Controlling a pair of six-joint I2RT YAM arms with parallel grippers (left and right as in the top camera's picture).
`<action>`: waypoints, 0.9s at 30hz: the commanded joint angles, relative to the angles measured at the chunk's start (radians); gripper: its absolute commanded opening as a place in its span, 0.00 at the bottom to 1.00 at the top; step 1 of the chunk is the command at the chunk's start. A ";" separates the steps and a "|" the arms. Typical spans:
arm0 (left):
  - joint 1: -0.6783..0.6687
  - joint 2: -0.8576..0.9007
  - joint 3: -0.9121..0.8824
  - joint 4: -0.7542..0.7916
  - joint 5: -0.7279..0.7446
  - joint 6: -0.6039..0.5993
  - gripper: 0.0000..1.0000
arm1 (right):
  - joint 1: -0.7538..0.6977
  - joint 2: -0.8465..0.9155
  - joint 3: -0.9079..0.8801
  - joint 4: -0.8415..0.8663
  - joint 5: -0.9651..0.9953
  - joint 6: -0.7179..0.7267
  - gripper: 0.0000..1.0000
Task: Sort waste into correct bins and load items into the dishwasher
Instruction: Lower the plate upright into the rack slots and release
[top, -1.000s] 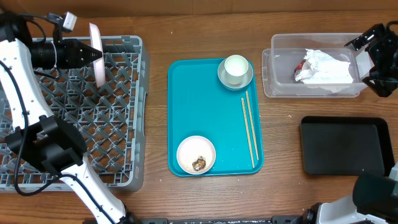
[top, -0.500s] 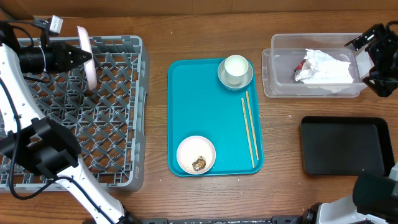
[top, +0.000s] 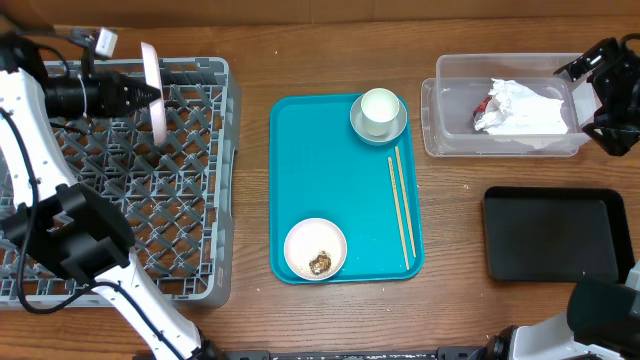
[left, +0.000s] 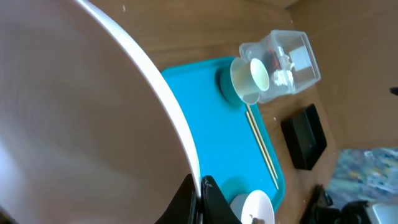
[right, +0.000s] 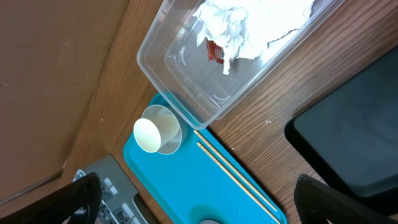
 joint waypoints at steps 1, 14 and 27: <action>-0.003 0.010 -0.067 -0.002 0.050 0.084 0.04 | -0.001 -0.012 0.003 0.006 -0.008 -0.018 1.00; 0.084 0.009 -0.019 -0.003 0.071 -0.098 0.81 | -0.001 -0.012 0.003 0.006 -0.008 -0.018 1.00; 0.138 -0.173 0.257 -0.003 -0.065 -0.382 0.99 | -0.001 -0.012 0.004 0.006 -0.008 -0.018 1.00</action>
